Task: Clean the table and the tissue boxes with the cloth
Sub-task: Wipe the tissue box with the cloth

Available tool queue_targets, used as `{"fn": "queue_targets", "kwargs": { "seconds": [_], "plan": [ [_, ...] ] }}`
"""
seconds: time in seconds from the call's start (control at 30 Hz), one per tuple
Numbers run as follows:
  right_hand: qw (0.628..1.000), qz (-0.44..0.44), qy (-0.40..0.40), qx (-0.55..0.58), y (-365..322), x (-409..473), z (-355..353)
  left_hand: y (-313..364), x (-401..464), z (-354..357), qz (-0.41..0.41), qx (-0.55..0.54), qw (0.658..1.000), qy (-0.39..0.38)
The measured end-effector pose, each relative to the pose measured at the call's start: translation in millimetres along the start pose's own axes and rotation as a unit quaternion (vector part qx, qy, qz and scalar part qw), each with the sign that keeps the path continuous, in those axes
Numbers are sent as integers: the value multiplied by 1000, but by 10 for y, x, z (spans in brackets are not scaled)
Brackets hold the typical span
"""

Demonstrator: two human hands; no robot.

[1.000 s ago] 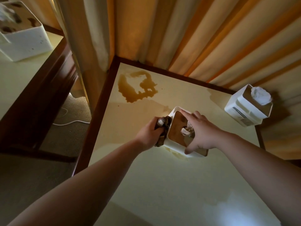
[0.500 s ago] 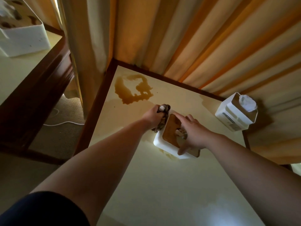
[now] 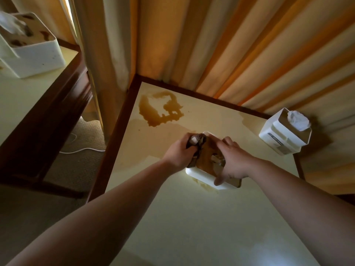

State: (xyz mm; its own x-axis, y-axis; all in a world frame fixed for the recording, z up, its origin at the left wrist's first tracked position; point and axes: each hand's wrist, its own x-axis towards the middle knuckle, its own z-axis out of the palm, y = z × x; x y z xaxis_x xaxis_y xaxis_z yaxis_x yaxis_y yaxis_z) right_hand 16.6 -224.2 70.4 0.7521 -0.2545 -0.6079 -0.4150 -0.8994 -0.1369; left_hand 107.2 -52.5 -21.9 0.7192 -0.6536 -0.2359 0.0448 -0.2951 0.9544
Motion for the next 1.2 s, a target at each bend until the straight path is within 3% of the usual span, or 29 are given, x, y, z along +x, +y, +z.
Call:
{"fn": "queue_targets", "kwargs": {
  "seconds": [0.37,0.6,0.9,1.1,1.2],
  "plan": [
    [1000,1,-5,-12,11,21,2,173,655,-2,-80,52,994,-54],
    [1000,2,1,-2,45,20,40,-34,147,41,-87,61,994,-32],
    [1000,-5,3,-8,37,-38,12,35,-560,-39,-47,-36,998,-13],
    [985,-52,-45,-158,11,-127,-157,19,-591,-155,-62,-12,998,21],
    [995,0,-14,-100,29,-151,-140,32,-606,-197,-64,-4,997,38]
  ]
}}
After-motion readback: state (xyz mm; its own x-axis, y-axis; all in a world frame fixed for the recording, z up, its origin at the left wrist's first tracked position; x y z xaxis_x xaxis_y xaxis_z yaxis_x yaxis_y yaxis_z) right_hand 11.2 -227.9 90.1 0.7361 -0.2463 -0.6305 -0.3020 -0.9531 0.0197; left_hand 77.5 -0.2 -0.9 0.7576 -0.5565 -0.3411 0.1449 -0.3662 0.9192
